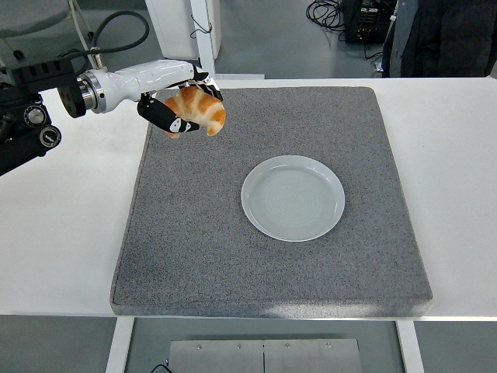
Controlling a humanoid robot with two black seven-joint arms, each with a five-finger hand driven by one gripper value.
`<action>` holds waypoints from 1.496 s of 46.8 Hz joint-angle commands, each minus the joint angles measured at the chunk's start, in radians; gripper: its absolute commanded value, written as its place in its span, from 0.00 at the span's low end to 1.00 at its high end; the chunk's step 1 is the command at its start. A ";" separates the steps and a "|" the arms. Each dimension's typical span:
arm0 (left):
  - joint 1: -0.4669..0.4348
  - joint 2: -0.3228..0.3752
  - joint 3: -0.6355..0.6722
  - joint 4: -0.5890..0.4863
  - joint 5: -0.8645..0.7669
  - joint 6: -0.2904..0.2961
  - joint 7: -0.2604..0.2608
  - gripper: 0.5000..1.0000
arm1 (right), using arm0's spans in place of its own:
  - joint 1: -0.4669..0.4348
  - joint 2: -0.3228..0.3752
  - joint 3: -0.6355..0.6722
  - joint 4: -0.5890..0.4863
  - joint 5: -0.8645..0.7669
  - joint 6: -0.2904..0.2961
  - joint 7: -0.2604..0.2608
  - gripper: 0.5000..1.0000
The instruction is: Place the bread on the plate
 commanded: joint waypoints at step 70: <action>-0.197 -0.658 0.221 0.399 0.024 -0.055 -0.052 0.00 | 0.000 0.000 0.000 0.000 0.000 0.000 -0.001 1.00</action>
